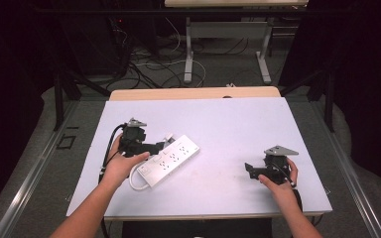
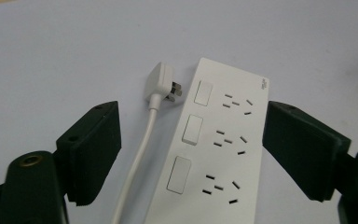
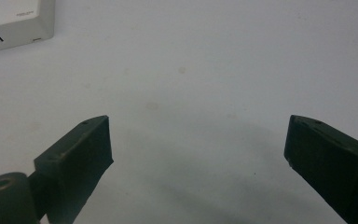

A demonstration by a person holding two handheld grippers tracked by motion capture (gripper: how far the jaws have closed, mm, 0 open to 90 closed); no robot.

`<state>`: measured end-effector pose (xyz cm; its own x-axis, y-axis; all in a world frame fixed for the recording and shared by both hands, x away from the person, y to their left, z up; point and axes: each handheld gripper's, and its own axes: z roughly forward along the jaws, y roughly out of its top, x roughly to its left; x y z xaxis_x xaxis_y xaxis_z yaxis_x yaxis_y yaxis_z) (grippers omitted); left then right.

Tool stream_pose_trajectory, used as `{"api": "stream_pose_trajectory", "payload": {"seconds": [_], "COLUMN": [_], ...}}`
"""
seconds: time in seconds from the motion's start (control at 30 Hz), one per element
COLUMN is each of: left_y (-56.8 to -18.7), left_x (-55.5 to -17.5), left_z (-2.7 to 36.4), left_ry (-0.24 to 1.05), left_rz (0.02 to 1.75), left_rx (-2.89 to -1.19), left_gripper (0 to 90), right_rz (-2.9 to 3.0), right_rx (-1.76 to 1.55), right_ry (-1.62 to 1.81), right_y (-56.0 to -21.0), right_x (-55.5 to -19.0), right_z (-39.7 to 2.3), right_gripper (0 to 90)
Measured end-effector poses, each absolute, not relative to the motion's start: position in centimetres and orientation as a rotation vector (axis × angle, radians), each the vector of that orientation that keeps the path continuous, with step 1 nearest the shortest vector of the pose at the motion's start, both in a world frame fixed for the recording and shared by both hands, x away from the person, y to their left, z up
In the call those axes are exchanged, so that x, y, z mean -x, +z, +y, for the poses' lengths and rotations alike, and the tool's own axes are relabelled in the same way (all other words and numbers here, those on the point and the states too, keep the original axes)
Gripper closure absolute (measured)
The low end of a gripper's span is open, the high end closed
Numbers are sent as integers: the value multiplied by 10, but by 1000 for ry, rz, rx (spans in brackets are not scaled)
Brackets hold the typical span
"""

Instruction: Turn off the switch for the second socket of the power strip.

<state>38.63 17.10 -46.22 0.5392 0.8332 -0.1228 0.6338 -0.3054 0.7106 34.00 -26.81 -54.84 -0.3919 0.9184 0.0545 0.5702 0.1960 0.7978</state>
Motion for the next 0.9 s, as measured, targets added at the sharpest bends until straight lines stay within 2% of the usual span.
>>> {"api": "stream_pose_trajectory", "payload": {"seconds": [0.1, 0.67, 0.9], "left_y": [-461, -459, -466], "left_x": [-383, -367, -360], "left_z": [177, 217, 234], "left_ry": [342, 336, 373], "left_rz": [1192, 1271, 1300], "left_rx": [-2009, -1889, -1837], "left_gripper": [164, 161, 155], "right_rz": [2040, 2034, 2032], "right_rx": [-1388, -1389, -1390], "right_ry": [1064, 1065, 1065], "right_y": [-548, -548, -548], "right_x": [-340, -339, -339], "right_z": [-268, -268, -268], "right_gripper": [69, 69, 69]}}
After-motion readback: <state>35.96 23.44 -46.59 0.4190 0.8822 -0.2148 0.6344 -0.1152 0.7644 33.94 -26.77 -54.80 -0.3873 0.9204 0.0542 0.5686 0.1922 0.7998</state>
